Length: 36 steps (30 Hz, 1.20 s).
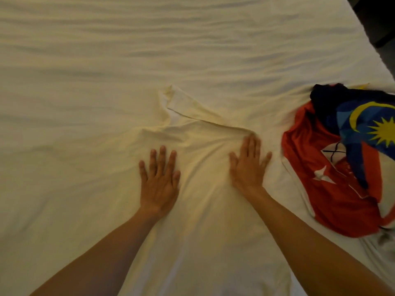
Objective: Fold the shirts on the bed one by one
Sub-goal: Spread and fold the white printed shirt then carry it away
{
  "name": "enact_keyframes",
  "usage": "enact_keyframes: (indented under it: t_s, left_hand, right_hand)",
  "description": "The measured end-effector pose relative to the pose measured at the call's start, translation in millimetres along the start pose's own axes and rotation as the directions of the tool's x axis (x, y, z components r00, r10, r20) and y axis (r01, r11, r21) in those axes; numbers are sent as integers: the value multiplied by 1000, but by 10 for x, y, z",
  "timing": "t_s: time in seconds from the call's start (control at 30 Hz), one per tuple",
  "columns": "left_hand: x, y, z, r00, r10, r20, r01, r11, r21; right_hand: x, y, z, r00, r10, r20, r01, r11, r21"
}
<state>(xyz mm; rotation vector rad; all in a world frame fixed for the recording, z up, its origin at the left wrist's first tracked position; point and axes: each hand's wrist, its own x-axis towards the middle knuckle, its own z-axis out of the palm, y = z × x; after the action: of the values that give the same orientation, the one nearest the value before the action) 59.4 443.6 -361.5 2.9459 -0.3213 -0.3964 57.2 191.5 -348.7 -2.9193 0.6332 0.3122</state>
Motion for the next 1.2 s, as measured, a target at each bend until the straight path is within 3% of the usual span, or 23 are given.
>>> enact_keyframes:
  t_s: [0.03,0.07,0.13,0.17,0.2,0.3,0.4,0.5,0.57,0.6,0.63,0.7,0.77,0.8,1.03,1.1,1.2]
  left_hand:
    - [-1,2,4,1000,1,-1,-1,1000,2]
    - [-7,4,8,1000,2,-3,-2,1000,7]
    - [-14,-11,19,1000,18,-9,-18,1000,11]
    - [-10,-42,14,999,40,-14,-40,999,0]
    - [-4,-103,-1,997,75,-17,-75,997,-13]
    - [13,-537,-81,974,228,-9,-228,973,26]
    - [30,-1465,-293,983,185,3,-184,976,113]
    - [-69,-2597,-573,980,-196,-46,200,970,139]
    - [-118,-3056,-769,868,-495,-38,496,866,63]
    - [-104,-3117,-823,835,-548,-54,551,833,52]
    - [-69,-3071,-847,851,-518,-87,523,851,50]
    - [9,-2775,-842,964,-255,-81,259,965,43]
    - [43,-2452,-748,997,70,21,-71,996,52]
    - [52,-2396,-713,989,135,59,-138,989,58]
    - [242,-3315,-1151,994,-99,-37,102,991,84]
    - [321,-3479,-1321,997,-78,3,76,986,151]
    - [458,-3577,-1551,972,-149,179,114,975,192]
  right_hand:
    - [-44,-153,-12,998,37,-48,-35,999,37]
    - [-122,-325,1,988,-100,-114,111,990,89]
    - [-260,-661,95,846,-517,-132,532,835,141]
    - [-295,-780,126,766,-637,-84,641,751,157]
    - [-284,-862,159,746,-666,-23,661,735,152]
    - [-181,-937,248,889,-456,32,455,890,44]
    - [-185,-1095,238,956,-290,40,289,956,43]
    - [-310,-1400,235,984,-175,-13,175,984,-11]
    - [-436,-1707,229,942,-328,-71,325,944,-48]
    - [-495,-1891,241,879,-473,-53,473,881,-20]
    - [-548,-2084,270,794,-608,-14,608,794,25]
    - [-618,-2391,380,679,-730,74,727,683,66]
    - [-614,-2509,484,701,-707,93,706,707,52]
    - [-609,-2515,520,718,-691,83,691,722,41]
    - [-467,-2576,468,728,-685,3,685,728,-17]
    - [-301,-2727,361,755,-656,7,655,753,-64]
    - [77,-2980,114,771,-630,95,636,770,-55]
